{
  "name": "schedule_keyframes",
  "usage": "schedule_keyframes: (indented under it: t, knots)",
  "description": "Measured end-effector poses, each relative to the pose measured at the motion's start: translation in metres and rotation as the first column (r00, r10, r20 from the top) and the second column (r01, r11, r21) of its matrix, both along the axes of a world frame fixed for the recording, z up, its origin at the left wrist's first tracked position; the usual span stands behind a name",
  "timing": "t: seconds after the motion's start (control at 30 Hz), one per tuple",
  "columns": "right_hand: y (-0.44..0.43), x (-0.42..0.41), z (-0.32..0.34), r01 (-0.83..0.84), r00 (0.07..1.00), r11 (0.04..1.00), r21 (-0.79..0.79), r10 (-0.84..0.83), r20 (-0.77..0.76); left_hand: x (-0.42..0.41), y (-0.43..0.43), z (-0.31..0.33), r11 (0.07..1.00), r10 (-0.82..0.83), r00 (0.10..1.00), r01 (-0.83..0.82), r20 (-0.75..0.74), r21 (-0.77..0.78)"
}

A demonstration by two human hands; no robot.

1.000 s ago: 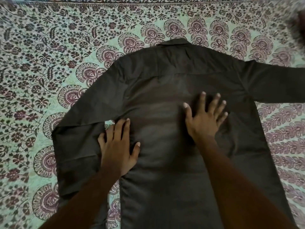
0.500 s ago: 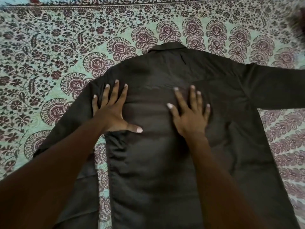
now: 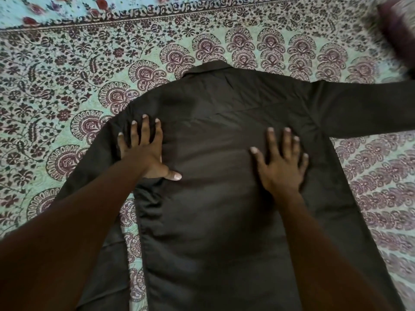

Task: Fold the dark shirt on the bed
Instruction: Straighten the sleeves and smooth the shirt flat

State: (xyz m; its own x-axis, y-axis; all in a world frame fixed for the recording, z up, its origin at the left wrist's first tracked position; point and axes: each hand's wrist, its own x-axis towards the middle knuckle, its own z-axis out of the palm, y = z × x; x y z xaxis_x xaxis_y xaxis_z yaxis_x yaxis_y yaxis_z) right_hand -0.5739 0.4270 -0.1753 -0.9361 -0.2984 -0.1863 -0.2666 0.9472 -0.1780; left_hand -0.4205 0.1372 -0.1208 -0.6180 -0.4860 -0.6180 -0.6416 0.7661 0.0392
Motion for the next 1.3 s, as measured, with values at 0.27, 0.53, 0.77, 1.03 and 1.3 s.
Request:
schedule_keyframes:
  t: [0.27, 0.53, 0.77, 1.03, 1.3]
  knots:
    - [0.003, -0.003, 0.007, -0.24, 0.97, 0.967, -0.087, 0.236, -0.054, -0.036, 0.115, 0.013, 0.931, -0.18, 0.953, 0.245, -0.243, 0.271]
    - [0.119, -0.004, 0.008, 0.087, 0.996, 0.996, -0.009, -0.087, 0.014, -0.033, 0.149, -0.016, 0.975, -0.145, 0.984, 0.16, -0.108, 0.157]
    - [0.072, 0.004, 0.013, -0.039, 0.99, 0.995, -0.096, 0.025, -0.136, -0.039, 0.153, -0.014, 0.984, -0.129, 0.99, 0.135, -0.06, 0.116]
    - [0.133, 0.047, 0.0, -0.144, 0.988, 0.99, -0.005, 0.144, -0.057, -0.04, 0.158, -0.014, 0.989, -0.105, 0.993, 0.109, -0.048, 0.097]
    - [0.17, 0.052, 0.016, 0.037, 0.998, 0.999, -0.013, -0.038, -0.043, 0.048, 0.209, -0.038, 0.977, -0.2, 0.874, 0.146, -0.443, -0.153]
